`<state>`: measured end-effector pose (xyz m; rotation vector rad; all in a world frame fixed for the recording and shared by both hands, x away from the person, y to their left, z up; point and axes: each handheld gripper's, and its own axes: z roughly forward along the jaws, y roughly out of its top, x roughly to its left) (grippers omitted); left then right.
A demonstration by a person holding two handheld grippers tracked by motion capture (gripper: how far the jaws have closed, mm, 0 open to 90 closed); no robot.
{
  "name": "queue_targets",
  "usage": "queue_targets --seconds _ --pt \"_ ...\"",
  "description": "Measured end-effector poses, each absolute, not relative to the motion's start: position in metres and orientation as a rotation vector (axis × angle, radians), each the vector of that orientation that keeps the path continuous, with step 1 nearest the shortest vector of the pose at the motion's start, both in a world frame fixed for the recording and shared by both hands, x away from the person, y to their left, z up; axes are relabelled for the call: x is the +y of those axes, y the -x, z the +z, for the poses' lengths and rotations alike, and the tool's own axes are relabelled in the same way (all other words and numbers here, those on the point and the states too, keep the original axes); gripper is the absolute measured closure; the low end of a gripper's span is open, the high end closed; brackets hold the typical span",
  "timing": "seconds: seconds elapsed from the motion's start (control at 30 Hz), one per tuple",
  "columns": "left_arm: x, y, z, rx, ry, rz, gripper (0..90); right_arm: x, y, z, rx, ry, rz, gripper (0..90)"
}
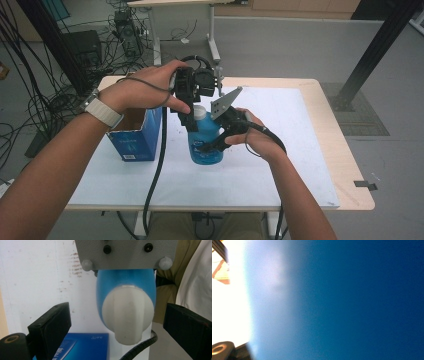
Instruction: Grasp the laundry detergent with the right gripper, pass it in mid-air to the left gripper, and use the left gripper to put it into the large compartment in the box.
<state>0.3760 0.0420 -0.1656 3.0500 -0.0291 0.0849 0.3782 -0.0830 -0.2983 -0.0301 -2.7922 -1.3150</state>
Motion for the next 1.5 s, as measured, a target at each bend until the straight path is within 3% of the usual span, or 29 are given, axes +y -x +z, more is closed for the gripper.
queue_targets --seconds 1.5 --pt "0.0369 -0.3745 -0.1737 -0.038 -3.039 0.093 8.0 -0.0785 -0.3753 -0.2927 -2.805 0.021 -1.318 43.4"
